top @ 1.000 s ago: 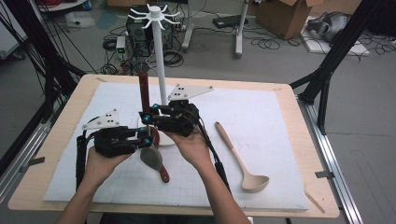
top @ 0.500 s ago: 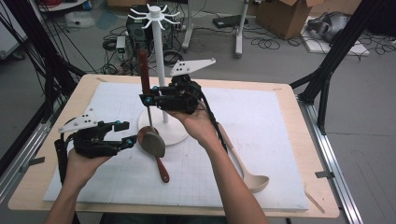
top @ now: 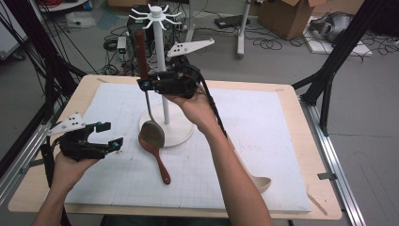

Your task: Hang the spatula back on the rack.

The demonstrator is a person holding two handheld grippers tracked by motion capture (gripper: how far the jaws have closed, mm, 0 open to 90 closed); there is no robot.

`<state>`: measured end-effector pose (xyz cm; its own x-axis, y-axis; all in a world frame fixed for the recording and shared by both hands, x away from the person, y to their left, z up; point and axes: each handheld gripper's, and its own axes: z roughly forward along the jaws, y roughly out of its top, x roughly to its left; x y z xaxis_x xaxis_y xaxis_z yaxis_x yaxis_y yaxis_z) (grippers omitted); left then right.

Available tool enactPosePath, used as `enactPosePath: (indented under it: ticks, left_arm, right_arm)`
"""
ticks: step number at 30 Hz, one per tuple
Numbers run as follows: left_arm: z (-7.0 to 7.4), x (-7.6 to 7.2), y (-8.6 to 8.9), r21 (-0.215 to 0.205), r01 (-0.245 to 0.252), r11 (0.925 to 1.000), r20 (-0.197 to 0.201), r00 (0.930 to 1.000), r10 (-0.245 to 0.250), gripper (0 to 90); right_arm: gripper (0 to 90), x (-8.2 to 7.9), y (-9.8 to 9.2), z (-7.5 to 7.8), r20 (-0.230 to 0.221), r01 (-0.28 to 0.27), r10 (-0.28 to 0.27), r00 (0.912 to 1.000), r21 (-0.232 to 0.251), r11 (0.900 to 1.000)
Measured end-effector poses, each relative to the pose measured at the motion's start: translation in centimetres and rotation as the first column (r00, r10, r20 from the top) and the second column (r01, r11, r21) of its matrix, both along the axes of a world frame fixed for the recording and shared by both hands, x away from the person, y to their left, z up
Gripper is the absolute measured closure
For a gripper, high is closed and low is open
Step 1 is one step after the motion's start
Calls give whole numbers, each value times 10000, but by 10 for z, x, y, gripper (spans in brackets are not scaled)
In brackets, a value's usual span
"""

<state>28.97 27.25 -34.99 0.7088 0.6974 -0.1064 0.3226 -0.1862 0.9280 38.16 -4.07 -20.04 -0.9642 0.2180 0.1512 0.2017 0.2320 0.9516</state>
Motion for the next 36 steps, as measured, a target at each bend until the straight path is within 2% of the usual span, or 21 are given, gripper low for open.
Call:
enactPosePath:
  ticks: [8, 13, 21, 28, 36]
  left_arm:
    - [-4, 1, 4, 16, -54, 10000, -164, 9999, 54, 187]
    - [-4, 2, 4, 35, -36, 10000, -177, 9998, 37, 186]
    - [-4, 2, 4, 11, 35, 10000, -220, 9998, -35, 175]
    - [-4, 3, 5, 53, -42, 10000, -217, 9998, 43, 137]
    - [-5, 3, 6, 111, -58, 9999, -282, 9996, 61, 128]
  right_arm:
    - [735, 11, 0, 10, -172, 145, -144, 9997, 48, 9999]
    - [735, 15, 1, 10, -276, 222, -224, 9994, -49, 9997]
    - [735, 21, -2, 8, -309, 328, -326, 9990, 50, 9994]
    - [735, 24, -3, 7, -447, 613, -611, 9971, 32, 9981]
    - [733, 27, -3, 4, -355, 887, -887, 9954, -11, 9961]
